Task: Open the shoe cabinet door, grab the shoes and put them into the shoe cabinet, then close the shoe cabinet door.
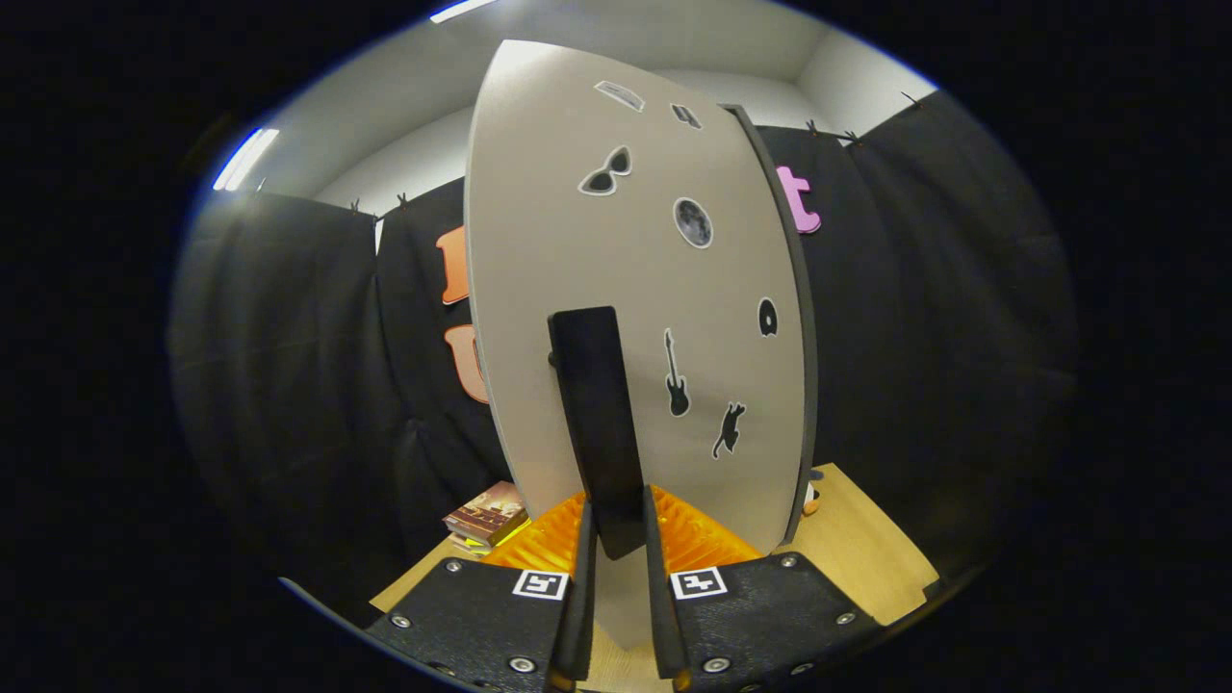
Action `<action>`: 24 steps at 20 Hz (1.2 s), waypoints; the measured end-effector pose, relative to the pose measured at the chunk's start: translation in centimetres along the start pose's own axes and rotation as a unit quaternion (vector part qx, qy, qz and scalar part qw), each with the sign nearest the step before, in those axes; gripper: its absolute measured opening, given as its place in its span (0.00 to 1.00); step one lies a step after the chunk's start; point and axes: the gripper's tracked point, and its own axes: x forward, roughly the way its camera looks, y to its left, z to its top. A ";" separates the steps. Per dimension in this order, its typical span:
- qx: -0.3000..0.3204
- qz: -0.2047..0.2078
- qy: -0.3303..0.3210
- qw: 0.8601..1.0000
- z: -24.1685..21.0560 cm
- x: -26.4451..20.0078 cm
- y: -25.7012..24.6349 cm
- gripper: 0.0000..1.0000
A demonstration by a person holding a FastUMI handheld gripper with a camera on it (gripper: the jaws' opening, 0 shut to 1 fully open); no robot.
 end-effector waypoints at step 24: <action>-0.045 -0.215 -0.084 0.972 -1.3 -13.9 -11.0 0.10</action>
